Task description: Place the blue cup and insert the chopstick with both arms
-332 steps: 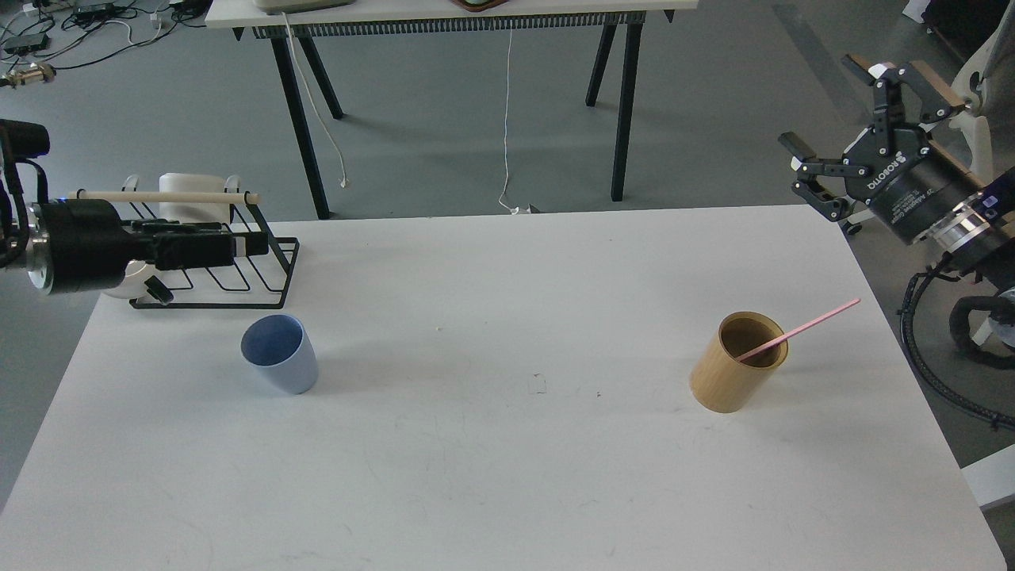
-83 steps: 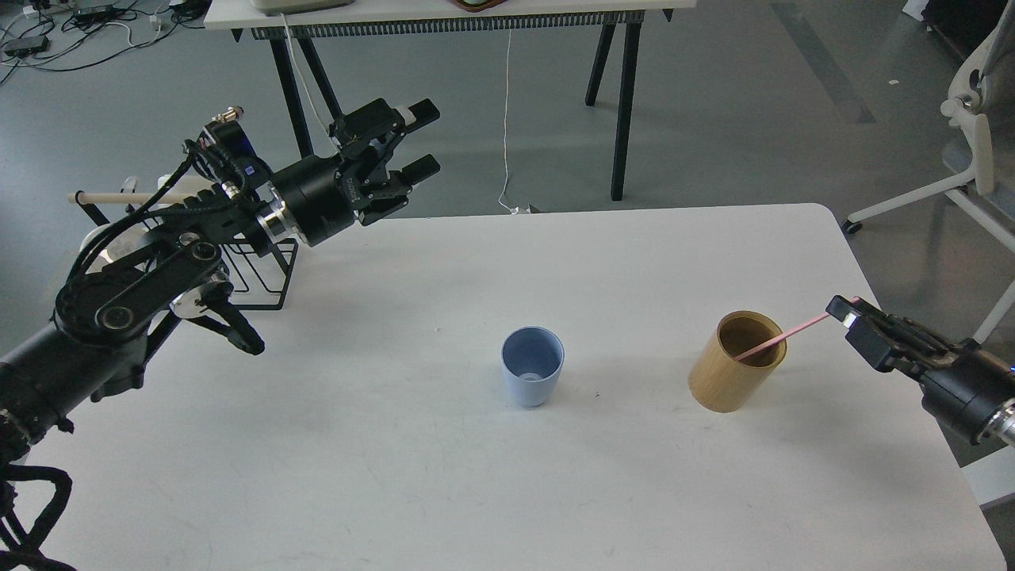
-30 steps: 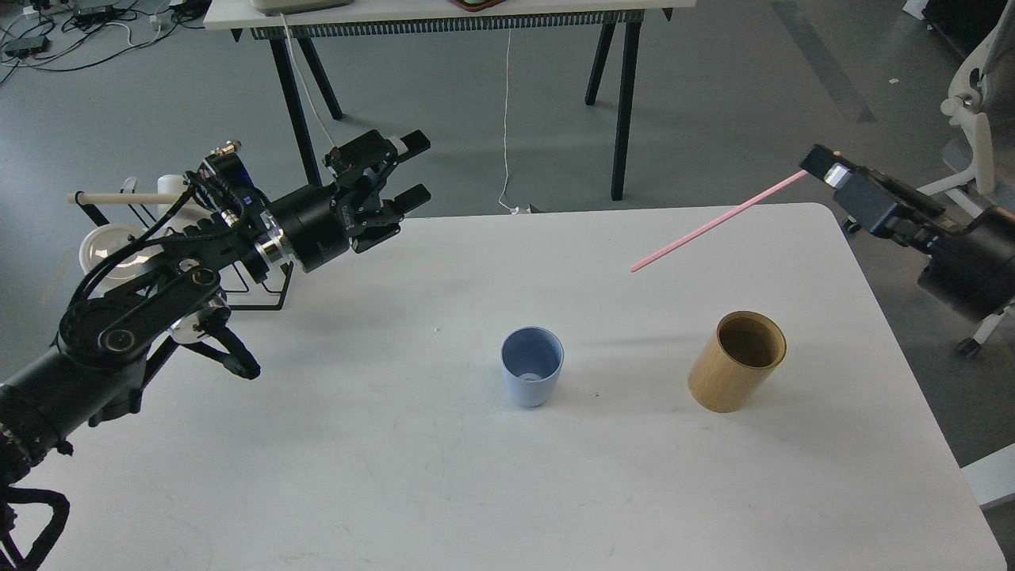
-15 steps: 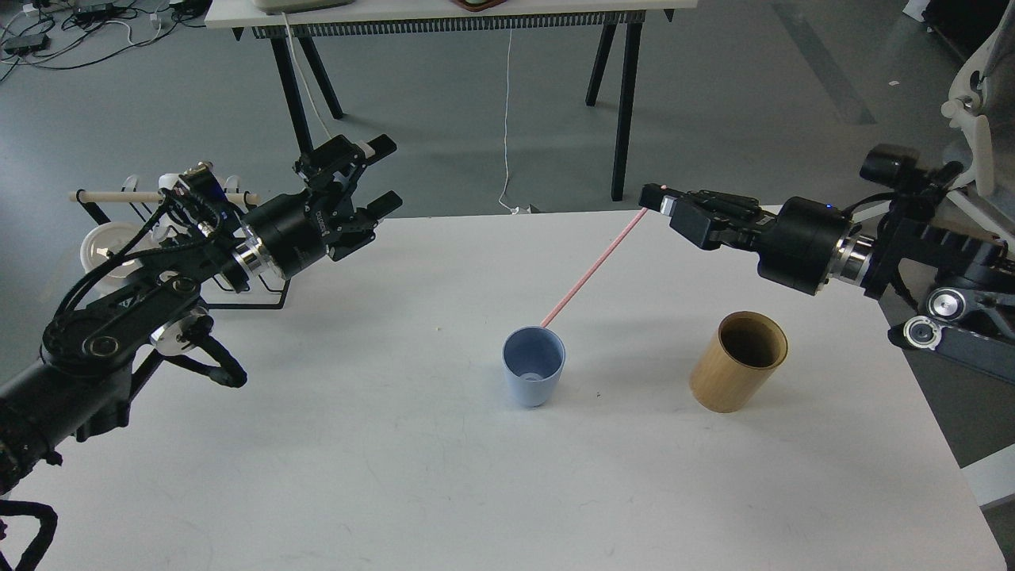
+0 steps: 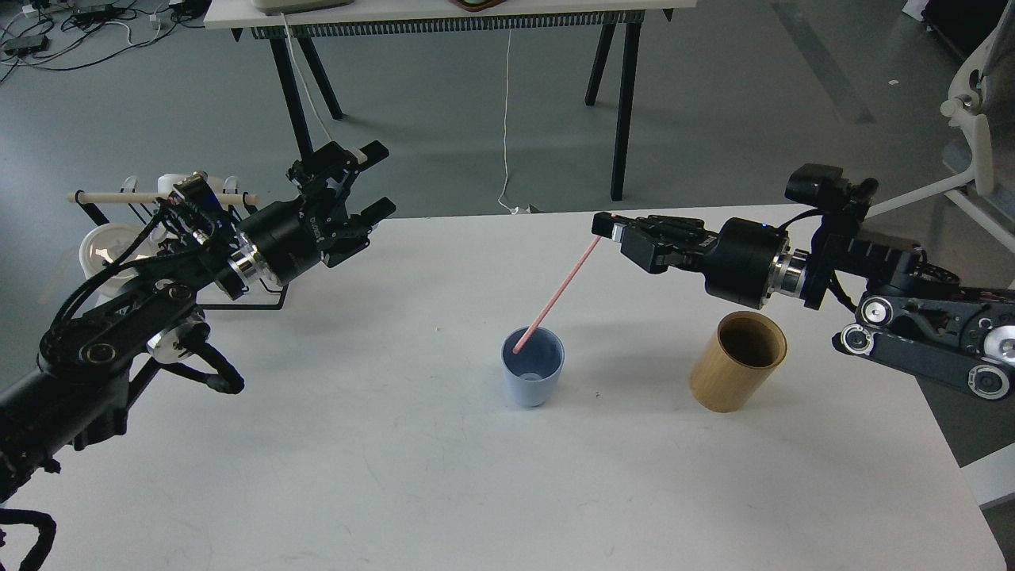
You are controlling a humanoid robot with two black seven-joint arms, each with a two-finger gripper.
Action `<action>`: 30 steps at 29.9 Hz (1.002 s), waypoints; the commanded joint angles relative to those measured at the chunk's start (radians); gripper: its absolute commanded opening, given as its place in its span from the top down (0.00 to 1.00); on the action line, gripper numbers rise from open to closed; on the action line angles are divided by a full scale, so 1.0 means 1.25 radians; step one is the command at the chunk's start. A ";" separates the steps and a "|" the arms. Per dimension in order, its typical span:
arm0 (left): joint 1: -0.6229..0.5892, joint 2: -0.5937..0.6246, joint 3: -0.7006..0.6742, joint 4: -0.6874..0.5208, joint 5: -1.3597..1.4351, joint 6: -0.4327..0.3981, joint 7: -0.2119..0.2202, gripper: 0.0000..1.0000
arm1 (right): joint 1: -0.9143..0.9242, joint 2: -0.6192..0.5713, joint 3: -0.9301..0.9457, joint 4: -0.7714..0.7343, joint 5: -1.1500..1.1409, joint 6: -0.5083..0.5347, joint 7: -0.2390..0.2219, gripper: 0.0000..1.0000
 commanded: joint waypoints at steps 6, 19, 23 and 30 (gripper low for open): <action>0.000 -0.001 0.000 0.005 0.000 0.000 0.000 0.02 | -0.005 0.003 -0.002 -0.010 0.000 0.000 0.000 0.69; 0.000 -0.001 -0.011 0.005 0.000 0.000 0.000 0.02 | -0.008 0.019 0.009 0.022 0.029 -0.018 0.000 0.34; 0.000 -0.001 -0.011 0.005 0.000 0.000 0.000 0.02 | -0.011 -0.012 0.037 0.065 0.163 -0.021 0.000 0.04; 0.000 -0.001 -0.012 0.004 -0.002 0.000 0.000 0.02 | -0.046 -0.080 0.147 0.063 0.347 -0.022 0.000 0.03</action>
